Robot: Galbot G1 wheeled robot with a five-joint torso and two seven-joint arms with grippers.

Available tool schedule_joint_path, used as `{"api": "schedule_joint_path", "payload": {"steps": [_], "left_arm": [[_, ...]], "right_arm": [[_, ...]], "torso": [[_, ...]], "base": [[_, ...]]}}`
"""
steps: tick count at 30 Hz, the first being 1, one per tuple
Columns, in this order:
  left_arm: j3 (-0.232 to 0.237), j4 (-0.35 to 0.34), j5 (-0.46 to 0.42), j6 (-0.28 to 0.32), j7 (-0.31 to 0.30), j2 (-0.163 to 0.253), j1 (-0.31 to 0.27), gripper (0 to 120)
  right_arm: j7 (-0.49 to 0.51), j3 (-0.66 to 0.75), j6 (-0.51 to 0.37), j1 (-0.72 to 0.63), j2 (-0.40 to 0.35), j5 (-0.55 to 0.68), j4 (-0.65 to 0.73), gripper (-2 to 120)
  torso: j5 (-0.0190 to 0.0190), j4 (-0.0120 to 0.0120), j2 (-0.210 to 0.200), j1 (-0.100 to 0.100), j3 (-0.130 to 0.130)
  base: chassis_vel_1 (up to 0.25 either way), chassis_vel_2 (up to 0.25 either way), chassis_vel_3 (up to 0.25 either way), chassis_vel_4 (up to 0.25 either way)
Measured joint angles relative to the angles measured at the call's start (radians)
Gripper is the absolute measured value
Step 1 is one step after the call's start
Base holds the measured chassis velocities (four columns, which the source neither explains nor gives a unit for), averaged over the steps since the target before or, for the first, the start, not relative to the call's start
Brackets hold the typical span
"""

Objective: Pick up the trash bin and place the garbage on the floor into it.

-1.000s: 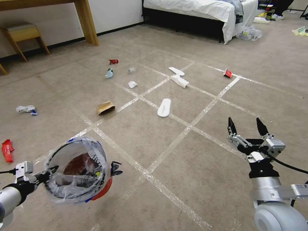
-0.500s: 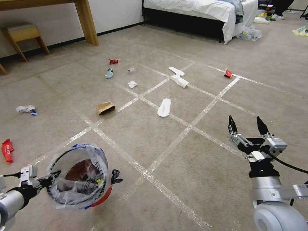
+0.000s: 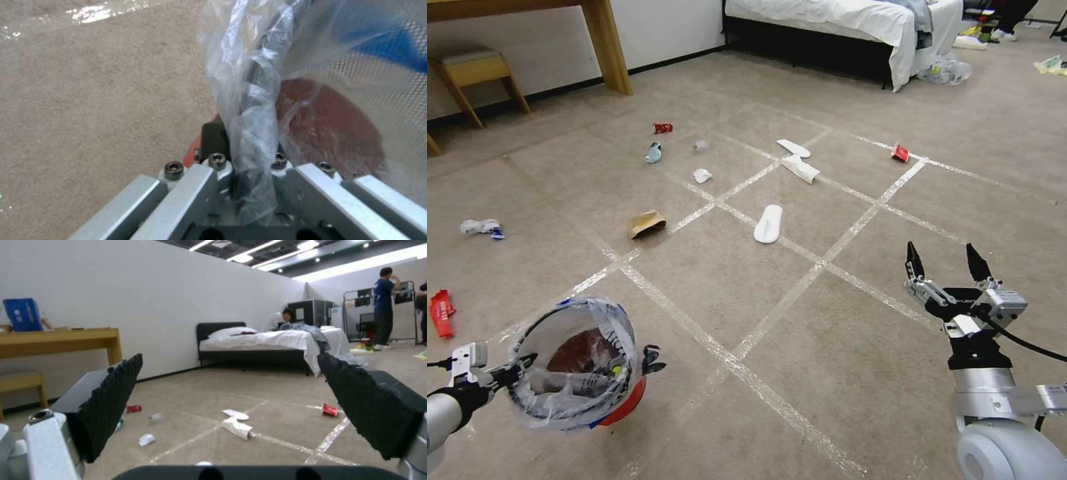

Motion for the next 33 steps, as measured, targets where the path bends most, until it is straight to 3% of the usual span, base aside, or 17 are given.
{"api": "schedule_joint_path", "payload": {"steps": [33], "left_arm": [[-0.026, -0.006, -0.003, 0.0, 0.002, -0.008, 0.017, 1]], "right_arm": [[-0.006, -0.015, 0.006, 0.005, 0.018, -0.019, -0.003, 100]], "torso": [[0.0002, -0.0002, 0.0, 0.0, 0.0]], "base": [[-0.138, 0.139, 0.146, -0.142]]}}
